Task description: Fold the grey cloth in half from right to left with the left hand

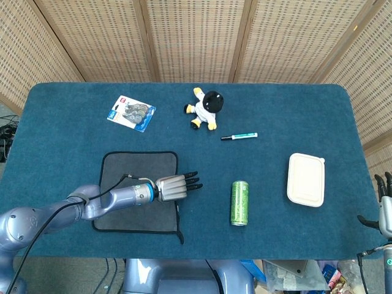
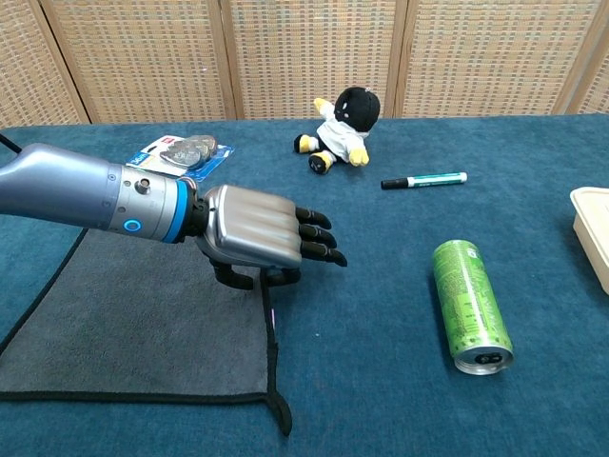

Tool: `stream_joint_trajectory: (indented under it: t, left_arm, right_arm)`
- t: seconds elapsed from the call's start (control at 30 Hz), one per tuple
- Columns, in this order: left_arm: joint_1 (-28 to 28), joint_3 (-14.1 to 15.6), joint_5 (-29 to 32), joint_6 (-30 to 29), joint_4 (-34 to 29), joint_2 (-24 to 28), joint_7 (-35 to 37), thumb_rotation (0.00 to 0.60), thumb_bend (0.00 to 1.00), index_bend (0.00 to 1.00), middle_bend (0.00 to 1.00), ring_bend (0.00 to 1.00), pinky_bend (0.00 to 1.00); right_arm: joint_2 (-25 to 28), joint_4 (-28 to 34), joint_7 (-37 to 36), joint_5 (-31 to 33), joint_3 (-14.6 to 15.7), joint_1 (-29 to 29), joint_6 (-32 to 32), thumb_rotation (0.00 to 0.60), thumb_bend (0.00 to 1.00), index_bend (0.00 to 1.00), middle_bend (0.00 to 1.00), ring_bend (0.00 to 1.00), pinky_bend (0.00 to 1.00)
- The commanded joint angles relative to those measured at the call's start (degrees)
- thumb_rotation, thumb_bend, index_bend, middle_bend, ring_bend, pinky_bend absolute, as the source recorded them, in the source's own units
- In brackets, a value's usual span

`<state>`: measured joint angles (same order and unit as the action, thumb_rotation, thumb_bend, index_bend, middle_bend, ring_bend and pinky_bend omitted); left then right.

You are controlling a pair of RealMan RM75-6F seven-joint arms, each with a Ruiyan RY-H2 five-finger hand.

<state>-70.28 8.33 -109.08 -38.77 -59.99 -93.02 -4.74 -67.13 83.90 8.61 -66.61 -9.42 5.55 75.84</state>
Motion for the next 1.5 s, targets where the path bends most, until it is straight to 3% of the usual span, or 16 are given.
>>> stream_joint_trajectory:
  t: [0.03,0.27,0.5,0.93,1.5]
  left_arm:
    - [0.1,0.2,0.1,-0.5,0.2,-0.2,-0.2,0.600,0.44,0.63,0.00,0.00,0.00]
    - [0.8,0.9,0.4,-2.4,0.2,0.1,-0.2,0.600,0.44,0.64,0.00,0.00,0.00]
    - [2.4,2.1,0.8,-5.3,-1.9,3.7,-0.2,0.600,0.44,0.65,0.00,0.00,0.00]
    - [7.2,6.8,-0.5,-11.8,-4.3,10.8,0.8,0.600,0.44,0.65,0.00,0.00,0.00]
    - [13.6,11.8,-2.3,-16.9,-2.4,14.7,2.3,0.600,0.44,0.65,0.00,0.00,0.00]
  right_arm:
    - [0.0,0.0,0.0,0.0,0.0,0.0,0.0,0.600,0.00,0.00,0.00,0.00,0.00]
    - [0.1,0.2,-0.1,-0.1,0.2,0.0,-0.1,0.600,0.00,0.00,0.00,0.00,0.00]
    - [0.2,0.6,0.0,-0.3,0.3,0.0,-0.1,0.600,0.00,0.00,0.00,0.00,0.00]
    - [0.0,1.5,1.6,-0.8,0.8,0.2,0.3,0.600,0.00,0.00,0.00,0.00,0.00]
    - [-0.2,2.1,2.6,-1.2,1.2,0.4,0.6,0.600,0.00,0.00,0.00,0.00,0.00]
